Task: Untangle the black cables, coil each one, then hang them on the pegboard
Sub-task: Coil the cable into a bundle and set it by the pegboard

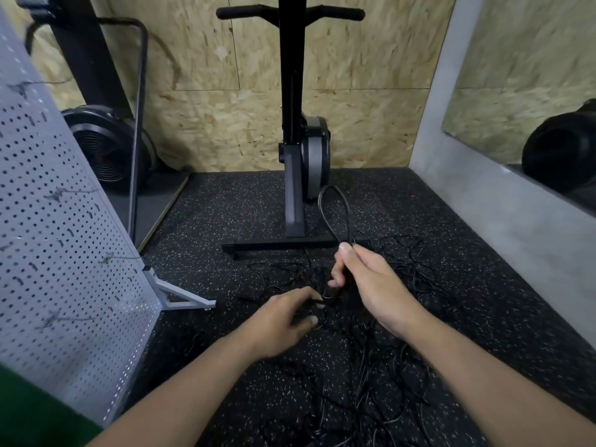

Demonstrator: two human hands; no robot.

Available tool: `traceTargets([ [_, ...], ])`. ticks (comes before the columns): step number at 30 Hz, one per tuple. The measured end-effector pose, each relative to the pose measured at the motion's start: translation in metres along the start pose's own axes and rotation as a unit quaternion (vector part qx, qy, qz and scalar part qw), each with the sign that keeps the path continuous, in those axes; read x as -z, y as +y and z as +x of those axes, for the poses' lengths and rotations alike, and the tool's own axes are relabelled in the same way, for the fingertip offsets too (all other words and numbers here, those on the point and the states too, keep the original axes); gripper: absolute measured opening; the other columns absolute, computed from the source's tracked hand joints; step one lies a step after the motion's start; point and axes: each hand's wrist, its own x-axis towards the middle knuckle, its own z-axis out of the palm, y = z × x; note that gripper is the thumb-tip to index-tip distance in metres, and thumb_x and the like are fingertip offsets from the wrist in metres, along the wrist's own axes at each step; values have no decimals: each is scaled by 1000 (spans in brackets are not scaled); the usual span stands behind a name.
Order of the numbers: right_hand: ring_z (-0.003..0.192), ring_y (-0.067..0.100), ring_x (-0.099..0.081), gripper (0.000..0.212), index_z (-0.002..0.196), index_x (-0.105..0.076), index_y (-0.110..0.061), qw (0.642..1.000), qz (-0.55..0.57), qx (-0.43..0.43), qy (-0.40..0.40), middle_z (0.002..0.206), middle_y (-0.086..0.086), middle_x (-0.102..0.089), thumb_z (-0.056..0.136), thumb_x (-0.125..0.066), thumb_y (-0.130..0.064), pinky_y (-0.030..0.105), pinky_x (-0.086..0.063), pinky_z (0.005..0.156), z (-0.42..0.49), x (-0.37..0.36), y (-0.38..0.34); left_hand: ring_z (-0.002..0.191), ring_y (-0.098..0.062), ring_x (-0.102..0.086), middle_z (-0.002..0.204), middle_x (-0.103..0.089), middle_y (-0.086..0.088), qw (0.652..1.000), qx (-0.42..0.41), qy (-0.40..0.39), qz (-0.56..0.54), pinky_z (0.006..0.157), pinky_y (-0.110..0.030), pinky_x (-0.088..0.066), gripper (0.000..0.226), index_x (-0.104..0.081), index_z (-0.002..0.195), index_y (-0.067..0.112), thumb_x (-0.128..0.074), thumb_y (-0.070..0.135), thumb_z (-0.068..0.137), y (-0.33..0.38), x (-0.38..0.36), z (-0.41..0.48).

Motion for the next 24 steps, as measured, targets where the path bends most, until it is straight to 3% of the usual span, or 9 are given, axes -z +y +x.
traceTargets([
  [2, 65, 19, -61, 38, 83, -59, -17, 995, 101, -9, 14, 70, -1, -59, 113, -39, -30, 45, -59, 87, -3, 4, -1, 101, -2, -65, 111, -70, 14, 1000, 24, 8, 8, 91, -32, -53, 14, -63, 117, 29, -62, 36, 104, -4, 3, -3],
  [6, 50, 8, -42, 25, 119, -62, -13, 993, 95, -37, 61, 75, -1, -54, 113, -38, -17, 34, -51, 55, -2, 21, 1, 81, -14, -62, 89, -67, 4, 998, 45, 1, 42, 75, -38, -51, 24, -65, 99, 24, -57, 45, 105, -1, 8, -10],
  [9, 49, 6, -50, 31, 135, -60, -21, 991, -90, -78, 53, 77, -7, -51, 113, -38, -26, 45, -59, 68, 1, 35, 13, 83, -4, -58, 90, -61, 13, 996, -13, 65, 65, 73, -25, -48, 22, -65, 96, 25, -61, 46, 101, 13, 13, -12],
  [11, 52, 8, -64, 34, 133, -61, -25, 972, -212, -103, 10, 83, -9, -59, 113, -34, -33, 34, -59, 69, -3, 35, 12, 86, -1, -58, 92, -61, 18, 989, -56, 116, 70, 73, -16, -45, 16, -65, 97, 29, -67, 44, 98, 27, 17, -15],
  [13, 60, 10, -72, 37, 134, -59, -26, 952, -274, -130, -34, 110, -6, -66, 112, -33, -40, 26, -49, 63, -10, 28, 4, 86, 2, -58, 96, -62, 19, 982, -87, 155, 69, 73, -10, -42, 17, -65, 101, 27, -73, 40, 95, 39, 20, -16],
  [16, 79, 13, -75, 56, 151, -44, -28, 936, -285, -180, -100, 143, 0, -55, 105, -40, -60, 29, -52, 74, -15, 23, -9, 95, -1, -60, 108, -60, 16, 969, -112, 208, 73, 82, -13, -46, 30, -64, 114, 25, -79, 36, 90, 49, 25, -12],
  [18, 92, 16, -74, 62, 139, -47, -33, 928, -278, -178, -171, 132, -1, -63, 91, -52, -72, 41, -57, 90, -17, 23, -12, 106, 0, -58, 119, -55, 13, 965, -117, 229, 60, 92, -15, -47, 42, -64, 123, 24, -83, 32, 87, 49, 27, -8],
  [20, 101, 19, -73, 68, 131, -49, -27, 914, -296, -159, -228, 120, -1, -70, 84, -62, -74, 44, -59, 92, -18, 23, -8, 107, -1, -56, 122, -51, 14, 965, -107, 230, 61, 94, -18, -48, 50, -65, 128, 24, -86, 36, 84, 46, 28, -5],
  [24, 76, 8, -65, 33, 117, -55, -20, 923, -295, -84, -231, 93, -4, -64, 103, -55, -50, 32, -58, 65, -18, 24, -1, 111, -6, -58, 113, -61, 15, 967, -79, 234, 64, 98, -30, -51, 44, -76, 117, 25, -83, 49, 81, 38, 29, -2],
])
